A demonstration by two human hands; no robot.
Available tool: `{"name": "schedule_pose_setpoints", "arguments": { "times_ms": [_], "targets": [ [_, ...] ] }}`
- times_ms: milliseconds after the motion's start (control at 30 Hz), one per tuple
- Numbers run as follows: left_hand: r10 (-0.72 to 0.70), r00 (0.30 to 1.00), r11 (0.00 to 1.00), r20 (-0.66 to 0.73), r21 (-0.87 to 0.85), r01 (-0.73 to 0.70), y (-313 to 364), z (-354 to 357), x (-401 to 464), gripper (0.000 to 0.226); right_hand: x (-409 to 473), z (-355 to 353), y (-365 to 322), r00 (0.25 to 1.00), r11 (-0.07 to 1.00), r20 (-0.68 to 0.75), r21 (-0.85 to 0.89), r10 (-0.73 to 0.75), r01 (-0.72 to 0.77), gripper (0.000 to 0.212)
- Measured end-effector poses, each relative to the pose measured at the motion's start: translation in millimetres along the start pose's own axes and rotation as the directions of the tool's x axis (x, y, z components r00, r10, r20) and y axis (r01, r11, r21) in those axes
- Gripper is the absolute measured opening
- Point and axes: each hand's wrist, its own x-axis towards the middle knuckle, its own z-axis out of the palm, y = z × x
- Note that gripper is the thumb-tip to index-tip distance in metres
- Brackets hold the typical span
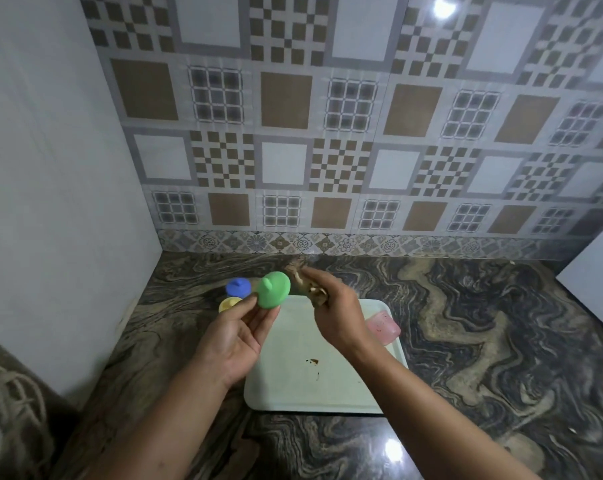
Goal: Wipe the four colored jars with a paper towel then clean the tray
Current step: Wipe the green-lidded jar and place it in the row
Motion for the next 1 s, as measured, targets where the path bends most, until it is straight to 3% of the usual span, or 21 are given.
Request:
{"name": "schedule_pose_setpoints", "arguments": {
  "times_ms": [33, 100, 167, 200, 233, 267, 333, 367, 433, 500, 567, 600, 633, 667, 733, 767, 867, 933, 1000],
  "targets": [
    [0.003, 1.0, 1.0, -0.006, -0.005, -0.003, -0.5, -1.6, 1.0, 0.027, -0.8, -1.7, -3.5, 0.999, 1.0, -0.032, 0.025, -0.013, 0.014, 0.067],
    [0.011, 1.0, 1.0, -0.018, 0.026, -0.011, -2.4, -2.7, 2.7, 0.02, -9.1, -6.9, -18.2, 0.976, 0.976, -0.046, 0.031, -0.215, 0.216, 0.062],
    [0.016, 1.0, 0.994, -0.004, 0.107, -0.016, -5.5, -0.6, 1.3, 0.018, -18.5, -9.0, -25.3, 0.915, 0.917, 0.057, 0.013, -0.399, 0.399, 0.06],
    [0.023, 1.0, 0.987, 0.011, 0.161, -0.024, -7.6, -0.4, 1.6, 0.019, -21.5, -6.8, -23.4, 0.917, 0.922, 0.102, 0.017, -0.387, 0.387, 0.06],
    [0.035, 0.999, 0.975, 0.028, 0.216, -0.04, -9.6, -0.9, 1.7, 0.019, -21.9, -2.2, -15.1, 0.945, 0.954, 0.135, 0.031, -0.298, 0.297, 0.061],
    [0.051, 0.998, 0.963, 0.037, 0.264, -0.059, -11.6, -1.7, 1.5, 0.019, -19.4, 0.2, -6.1, 0.978, 0.991, 0.174, 0.087, -0.117, 0.103, 0.061],
    [0.107, 0.994, 0.921, 0.034, 0.374, -0.112, -12.0, -6.9, 4.6, 0.019, -10.9, 2.7, 6.0, 0.923, 0.914, 0.26, 0.219, 0.283, -0.341, 0.057],
    [0.142, 0.989, 0.887, 0.027, 0.439, -0.139, -11.3, -10.4, 7.0, 0.019, -10.3, 2.2, 9.0, 0.903, 0.877, 0.249, 0.251, 0.351, -0.41, 0.059],
    [0.235, 0.972, 0.811, 0.015, 0.548, -0.204, -9.9, -16.0, 13.4, 0.018, -13.3, -4.4, 1.6, 0.963, 0.941, 0.084, 0.21, 0.255, -0.267, 0.064],
    [0.331, 0.942, 0.721, 0.044, 0.632, -0.283, -10.9, -16.3, 16.1, 0.016, -20.8, -10.1, -13.1, 1.0, 0.99, -0.002, 0.141, -0.023, 0.023, 0.068],
    [0.432, 0.893, 0.617, 0.125, 0.681, -0.394, -15.4, -11.1, 14.3, 0.021, -28.0, -10.5, -21.0, 0.961, 0.965, 0.082, 0.04, -0.263, 0.261, 0.065],
    [0.477, 0.862, 0.552, 0.17, 0.705, -0.445, -18.4, -8.0, 13.0, 0.024, -30.4, -6.7, -19.7, 0.951, 0.958, 0.123, -0.002, -0.285, 0.288, 0.062],
    [0.511, 0.835, 0.499, 0.203, 0.721, -0.481, -20.8, -6.3, 12.0, 0.025, -30.0, -3.3, -14.6, 0.964, 0.971, 0.132, -0.028, -0.232, 0.238, 0.06],
    [0.533, 0.818, 0.485, 0.214, 0.715, -0.503, -23.9, -6.2, 11.6, 0.025, -27.8, -1.0, -7.3, 0.988, 0.996, 0.132, -0.034, -0.075, 0.08, 0.058],
    [0.563, 0.799, 0.49, 0.209, 0.695, -0.527, -24.9, -9.2, 13.4, 0.028, -19.9, 1.6, 3.5, 0.938, 0.956, 0.186, -0.039, 0.294, -0.292, 0.054],
    [0.566, 0.798, 0.484, 0.208, 0.699, -0.526, -24.7, -11.6, 14.4, 0.029, -18.1, 1.1, 5.9, 0.909, 0.932, 0.212, -0.02, 0.359, -0.363, 0.051],
    [0.552, 0.816, 0.55, 0.17, 0.661, -0.51, -24.3, -14.8, 17.7, 0.028, -14.8, -0.4, -7.3, 0.906, 0.892, 0.222, 0.2, 0.361, -0.405, 0.05],
    [0.518, 0.843, 0.616, 0.143, 0.621, -0.484, -25.1, -13.7, 18.1, 0.023, -12.5, 0.0, -19.6, 0.847, 0.714, 0.293, 0.455, 0.444, -0.532, 0.047],
    [0.537, 0.834, 0.587, 0.126, 0.655, -0.477, -26.1, -15.1, 21.2, 0.023, -12.1, 4.5, -22.3, 0.801, 0.532, 0.353, 0.607, 0.484, -0.59, 0.039]
  ]
}}
